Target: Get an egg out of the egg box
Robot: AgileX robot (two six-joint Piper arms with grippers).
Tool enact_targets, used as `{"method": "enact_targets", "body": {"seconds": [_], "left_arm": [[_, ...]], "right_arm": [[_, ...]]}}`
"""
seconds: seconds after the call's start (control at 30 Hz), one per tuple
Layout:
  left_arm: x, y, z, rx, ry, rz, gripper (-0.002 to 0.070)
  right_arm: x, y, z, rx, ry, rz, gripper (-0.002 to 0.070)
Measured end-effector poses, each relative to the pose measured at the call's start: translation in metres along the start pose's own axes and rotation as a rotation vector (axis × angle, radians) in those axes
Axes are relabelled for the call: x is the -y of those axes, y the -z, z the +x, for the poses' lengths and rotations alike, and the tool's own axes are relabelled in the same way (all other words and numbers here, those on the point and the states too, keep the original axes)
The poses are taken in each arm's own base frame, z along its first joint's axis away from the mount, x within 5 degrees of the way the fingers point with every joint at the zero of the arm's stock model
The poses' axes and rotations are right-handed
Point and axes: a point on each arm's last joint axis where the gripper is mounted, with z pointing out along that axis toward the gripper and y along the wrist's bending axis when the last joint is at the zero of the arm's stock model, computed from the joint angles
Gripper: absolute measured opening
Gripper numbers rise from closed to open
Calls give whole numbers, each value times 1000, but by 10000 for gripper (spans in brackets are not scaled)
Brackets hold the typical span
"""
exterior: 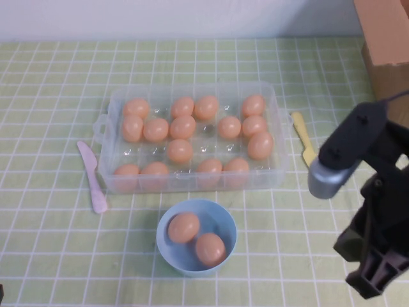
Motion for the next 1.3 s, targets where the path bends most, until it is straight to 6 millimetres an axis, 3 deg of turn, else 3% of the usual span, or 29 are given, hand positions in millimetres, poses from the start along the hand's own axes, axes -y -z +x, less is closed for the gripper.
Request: {"method": "enact_targets", "body": {"seconds": [0.17, 0.33, 0.5, 0.6, 0.73, 0.9, 1.13, 1.3], "left_arm": [[0, 0, 0, 0, 0, 0, 2], [0, 0, 0, 0, 0, 0, 2], [0, 0, 0, 0, 0, 0, 2], [0, 0, 0, 0, 0, 0, 2], [0, 0, 0, 0, 0, 0, 2], [0, 0, 0, 0, 0, 0, 2], [0, 0, 0, 0, 0, 0, 2], [0, 0, 0, 0, 0, 0, 2]], "right_arm": [[4, -11, 12, 27, -1, 36, -16], [29, -30, 30, 285, -100, 126, -16], [60, -43, 79, 529, -221, 317, -17], [69, -51, 121, 641, -300, 443, -17], [62, -61, 168, 778, -363, 583, -17], [51, -74, 202, 919, -412, 676, -17], [39, -76, 218, 1057, -425, 710, -18], [35, -80, 224, 1060, -445, 684, -18]]}}
